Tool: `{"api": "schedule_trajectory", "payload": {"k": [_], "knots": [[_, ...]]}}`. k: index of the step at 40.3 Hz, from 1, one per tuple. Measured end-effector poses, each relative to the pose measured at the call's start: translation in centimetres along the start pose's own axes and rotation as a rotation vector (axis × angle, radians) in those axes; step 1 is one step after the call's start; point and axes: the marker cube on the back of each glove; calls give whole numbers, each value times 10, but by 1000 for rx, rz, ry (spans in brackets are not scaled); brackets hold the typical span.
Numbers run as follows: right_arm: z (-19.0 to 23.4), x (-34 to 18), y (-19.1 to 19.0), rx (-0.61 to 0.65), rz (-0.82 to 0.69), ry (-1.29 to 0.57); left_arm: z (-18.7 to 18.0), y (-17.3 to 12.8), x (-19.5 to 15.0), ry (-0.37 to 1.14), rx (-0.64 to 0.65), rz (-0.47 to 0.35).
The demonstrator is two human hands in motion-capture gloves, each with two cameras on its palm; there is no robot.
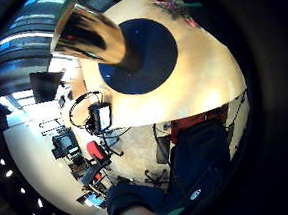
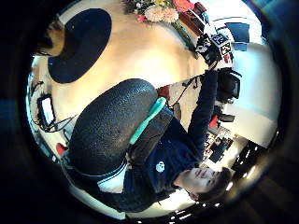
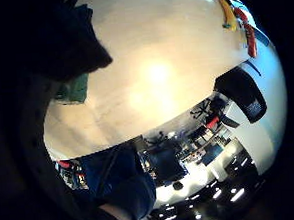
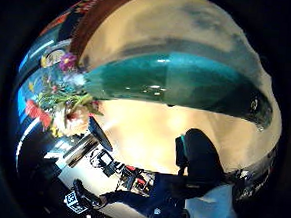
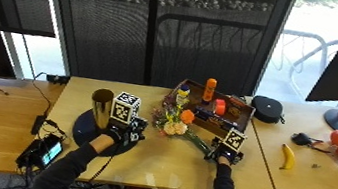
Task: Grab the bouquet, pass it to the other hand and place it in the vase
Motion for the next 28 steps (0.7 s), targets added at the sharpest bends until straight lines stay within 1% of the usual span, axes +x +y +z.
{"api": "schedule_trajectory", "payload": {"k": [2, 7, 13, 17, 23, 28], "knots": [[6, -1, -3, -21, -14, 1, 0, 1, 3, -5, -1, 3], [15, -5, -8, -23, -42, 47, 1, 2, 6, -14, -3, 11], [18, -16, -11, 55, -49, 92, 6, -1, 7, -11, -11, 10], [17, -18, -11, 76, -30, 98, 8, -1, 7, -4, -21, 9], [18, -16, -9, 70, -17, 57, 10, 0, 7, -4, -39, 10], [19, -15, -10, 123, 10, -31, 10, -2, 6, -5, -34, 8]]}}
